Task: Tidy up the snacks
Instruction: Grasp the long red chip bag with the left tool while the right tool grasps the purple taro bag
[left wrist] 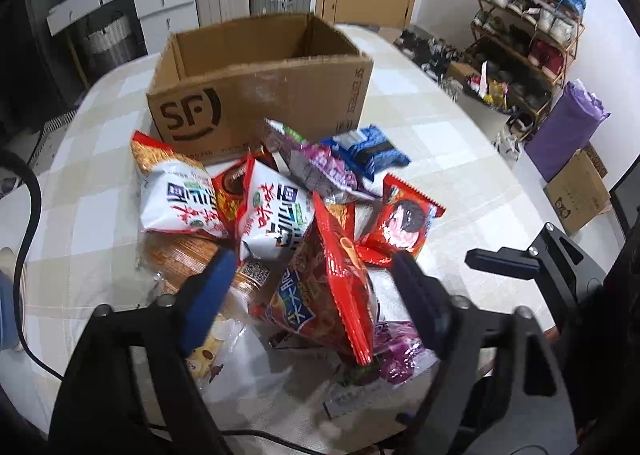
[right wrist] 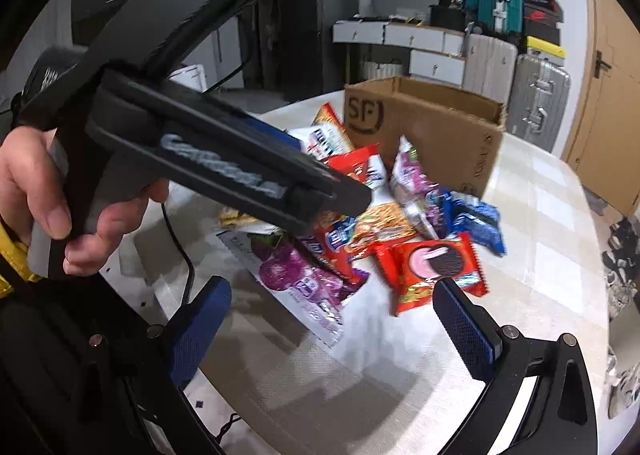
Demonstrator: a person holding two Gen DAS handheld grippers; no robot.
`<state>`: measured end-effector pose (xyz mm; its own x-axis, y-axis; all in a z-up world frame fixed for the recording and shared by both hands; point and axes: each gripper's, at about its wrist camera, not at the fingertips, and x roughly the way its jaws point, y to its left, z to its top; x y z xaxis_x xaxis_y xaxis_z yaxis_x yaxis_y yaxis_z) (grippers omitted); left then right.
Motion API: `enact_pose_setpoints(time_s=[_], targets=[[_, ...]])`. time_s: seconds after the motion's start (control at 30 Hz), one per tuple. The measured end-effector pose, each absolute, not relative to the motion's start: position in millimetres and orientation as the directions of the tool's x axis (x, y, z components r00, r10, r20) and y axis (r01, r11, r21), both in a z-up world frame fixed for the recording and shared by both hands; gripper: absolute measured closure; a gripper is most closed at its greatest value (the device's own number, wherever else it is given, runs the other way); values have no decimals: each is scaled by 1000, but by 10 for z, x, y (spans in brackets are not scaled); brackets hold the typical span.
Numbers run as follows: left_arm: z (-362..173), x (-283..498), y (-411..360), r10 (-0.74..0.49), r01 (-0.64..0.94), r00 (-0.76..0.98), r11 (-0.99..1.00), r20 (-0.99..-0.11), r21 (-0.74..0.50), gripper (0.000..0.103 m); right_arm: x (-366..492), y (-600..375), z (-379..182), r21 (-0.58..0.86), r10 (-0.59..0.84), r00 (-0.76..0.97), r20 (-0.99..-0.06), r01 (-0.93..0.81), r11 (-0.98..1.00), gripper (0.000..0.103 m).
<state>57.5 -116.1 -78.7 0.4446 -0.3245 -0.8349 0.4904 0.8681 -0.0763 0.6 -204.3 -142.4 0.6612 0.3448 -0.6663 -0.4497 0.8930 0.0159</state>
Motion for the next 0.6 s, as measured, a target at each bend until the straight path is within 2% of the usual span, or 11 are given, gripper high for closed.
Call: enact_pose_setpoints(time_s=[0.03, 0.1, 0.17, 0.3, 0.33, 0.43, 0.5, 0.57, 0.6], targets=[[-830, 598, -1142, -326, 490, 433, 867, -840, -84, 29, 18, -2026, -1439, 19, 351, 658, -666, -456, 890, 0], [-918, 652, -1158, -315, 487, 412, 869, -855, -85, 44, 44, -1986, -1460, 14, 359, 653, -667, -471, 882, 0], [-950, 661, -1140, -333, 494, 390, 862, -859, -109, 53, 76, -1921, -1499, -5, 353, 650, -673, -481, 877, 0], [-969, 645, -1152, -347, 509, 384, 853, -855, -118, 67, 187, -1863, -1609, -3, 343, 623, -703, -485, 875, 0], [-967, 633, -1150, -350, 515, 382, 849, -855, -118, 68, 219, -1850, -1633, -4, 339, 618, -709, -485, 875, 1], [-957, 612, -1138, -352, 525, 379, 843, -856, -115, 70, 271, -1808, -1672, 6, 353, 608, -711, -496, 868, 11], [-952, 619, -1089, -366, 523, 369, 842, -854, -135, 71, 297, -1790, -1687, 22, 370, 596, -712, -508, 861, 26], [-943, 635, -1015, -387, 517, 356, 840, -851, -166, 73, 348, -1776, -1699, 39, 381, 579, -721, -515, 857, 29], [-938, 638, -985, -395, 515, 350, 839, -849, -178, 73, 361, -1768, -1708, 48, 388, 571, -723, -518, 854, 34]])
